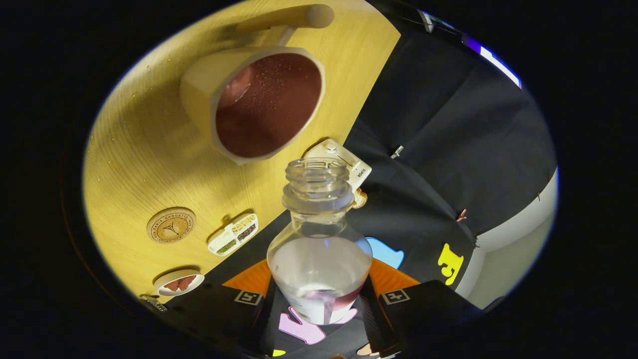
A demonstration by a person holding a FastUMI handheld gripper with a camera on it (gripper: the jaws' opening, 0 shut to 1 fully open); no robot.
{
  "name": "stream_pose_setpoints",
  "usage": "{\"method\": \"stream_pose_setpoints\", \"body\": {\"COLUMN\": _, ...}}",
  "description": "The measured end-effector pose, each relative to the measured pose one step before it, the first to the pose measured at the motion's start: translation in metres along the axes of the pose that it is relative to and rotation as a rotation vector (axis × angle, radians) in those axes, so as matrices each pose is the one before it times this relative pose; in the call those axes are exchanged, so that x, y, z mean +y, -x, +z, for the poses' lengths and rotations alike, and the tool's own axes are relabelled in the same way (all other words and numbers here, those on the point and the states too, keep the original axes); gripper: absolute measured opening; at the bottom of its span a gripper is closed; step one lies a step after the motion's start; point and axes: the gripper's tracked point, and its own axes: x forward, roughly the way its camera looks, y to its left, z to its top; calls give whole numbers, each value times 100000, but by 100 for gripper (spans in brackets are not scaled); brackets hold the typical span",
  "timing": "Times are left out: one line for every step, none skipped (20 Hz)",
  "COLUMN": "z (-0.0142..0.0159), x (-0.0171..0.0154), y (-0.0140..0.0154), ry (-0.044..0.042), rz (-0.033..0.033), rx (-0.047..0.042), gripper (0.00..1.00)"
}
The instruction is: Take the bottle from table, then pour the juice into the cup, finally place the bottle on the coaster
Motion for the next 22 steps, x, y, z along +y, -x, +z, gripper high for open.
{"method": "stream_pose_setpoints", "body": {"z": -235, "x": 90, "y": 95, "ry": -2228, "rz": 261, "rx": 316, "gripper": 71}}
{"method": "stream_pose_setpoints", "body": {"z": -309, "x": 140, "y": 2, "ry": -2790, "rz": 341, "rx": 362, "gripper": 71}}
{"method": "stream_pose_setpoints", "body": {"z": -386, "x": 44, "y": 271, "ry": -2640, "rz": 67, "rx": 702, "gripper": 71}}
{"method": "stream_pose_setpoints", "body": {"z": -276, "x": -92, "y": 136, "ry": -2591, "rz": -461, "rx": 507, "gripper": 71}}
{"method": "stream_pose_setpoints", "body": {"z": -527, "x": -191, "y": 239, "ry": -3005, "rz": -739, "rx": 1070, "gripper": 71}}
{"method": "stream_pose_setpoints", "body": {"z": -737, "x": -98, "y": 186, "ry": -4097, "rz": 30, "rx": 2035, "gripper": 71}}
{"method": "stream_pose_setpoints", "body": {"z": -946, "x": 5, "y": 290, "ry": -5598, "rz": 467, "rx": 2947, "gripper": 71}}
{"method": "stream_pose_setpoints", "body": {"z": -982, "x": 46, "y": 246, "ry": -6287, "rz": 627, "rx": 3103, "gripper": 71}}
{"method": "stream_pose_setpoints", "body": {"z": -964, "x": -224, "y": 271, "ry": -6191, "rz": 172, "rx": 2835, "gripper": 71}}
{"method": "stream_pose_setpoints", "body": {"z": -821, "x": -245, "y": 289, "ry": -5836, "rz": 143, "rx": 2787, "gripper": 71}}
{"method": "stream_pose_setpoints", "body": {"z": -977, "x": -179, "y": 188, "ry": -5697, "rz": 118, "rx": 3015, "gripper": 71}}
{"method": "stream_pose_setpoints", "body": {"z": -1150, "x": -257, "y": 178, "ry": -5878, "rz": 365, "rx": 3399, "gripper": 71}}
{"method": "stream_pose_setpoints", "body": {"z": -1259, "x": -100, "y": 201, "ry": -6661, "rz": 889, "rx": 4079, "gripper": 71}}
{"method": "stream_pose_setpoints", "body": {"z": -1239, "x": 38, "y": 27, "ry": -8126, "rz": 1980, "rx": 4325, "gripper": 71}}
{"method": "stream_pose_setpoints", "body": {"z": -1265, "x": 211, "y": 53, "ry": -9564, "rz": 2226, "rx": 4702, "gripper": 71}}
{"method": "stream_pose_setpoints", "body": {"z": -1228, "x": 5, "y": 120, "ry": -10444, "rz": 2055, "rx": 4796, "gripper": 71}}
{"method": "stream_pose_setpoints", "body": {"z": -1427, "x": 23, "y": -121, "ry": -10872, "rz": 1796, "rx": 4852, "gripper": 71}}
{"method": "stream_pose_setpoints", "body": {"z": -1323, "x": -98, "y": -683, "ry": -10407, "rz": 1531, "rx": 4326, "gripper": 71}}
{"method": "stream_pose_setpoints", "body": {"z": -1155, "x": -220, "y": -561, "ry": -9653, "rz": 1253, "rx": 3496, "gripper": 71}}
{"method": "stream_pose_setpoints", "body": {"z": -529, "x": -278, "y": -155, "ry": -8523, "rz": 1360, "rx": 3513, "gripper": 72}}
{"method": "stream_pose_setpoints", "body": {"z": -658, "x": -50, "y": -195, "ry": -8002, "rz": 1656, "rx": 2332, "gripper": 72}}
{"method": "stream_pose_setpoints", "body": {"z": -212, "x": -391, "y": -143, "ry": -7617, "rz": 542, "rx": 1356, "gripper": 72}}
